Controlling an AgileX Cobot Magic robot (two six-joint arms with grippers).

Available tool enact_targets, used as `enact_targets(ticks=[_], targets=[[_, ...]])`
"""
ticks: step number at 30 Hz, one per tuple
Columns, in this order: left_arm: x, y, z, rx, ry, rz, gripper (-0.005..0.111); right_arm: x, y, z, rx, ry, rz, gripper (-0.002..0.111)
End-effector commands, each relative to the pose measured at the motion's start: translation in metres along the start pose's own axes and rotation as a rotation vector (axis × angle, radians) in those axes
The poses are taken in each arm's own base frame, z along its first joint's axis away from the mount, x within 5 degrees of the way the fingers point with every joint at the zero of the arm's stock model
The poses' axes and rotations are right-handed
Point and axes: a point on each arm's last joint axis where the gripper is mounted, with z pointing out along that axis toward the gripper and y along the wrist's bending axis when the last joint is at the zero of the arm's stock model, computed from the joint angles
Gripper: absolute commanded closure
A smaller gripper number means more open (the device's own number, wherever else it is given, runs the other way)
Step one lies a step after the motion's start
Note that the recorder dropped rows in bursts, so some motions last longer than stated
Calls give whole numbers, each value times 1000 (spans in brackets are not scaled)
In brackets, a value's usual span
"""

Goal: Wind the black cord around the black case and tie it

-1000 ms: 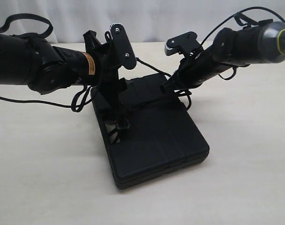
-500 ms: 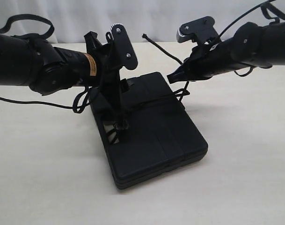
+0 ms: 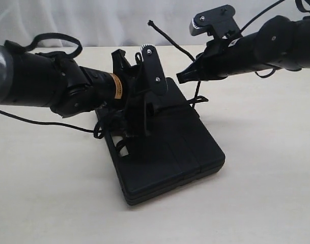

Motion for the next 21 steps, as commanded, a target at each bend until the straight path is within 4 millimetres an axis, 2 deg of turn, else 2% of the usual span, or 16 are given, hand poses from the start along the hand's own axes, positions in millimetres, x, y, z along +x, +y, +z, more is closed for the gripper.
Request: enact_targets(ticks=[1,8,10,15,21], targets=[[12,-12,20,37,16,55,54,-12,10,-12,-4,-68,-39,104],[17,-17,29,53,26,83,55,-11,9,-14,6,-75,-54,104],[18,-17,28,58,37,101,65,-10,9,-14,14,-82,-53,104],[20,-16,22,75,97,146,104,-6,-3,-16,42,-82,-35,104],[23,-14,13,97,168,207,107,3,-24,-16,90,-70,30,104]])
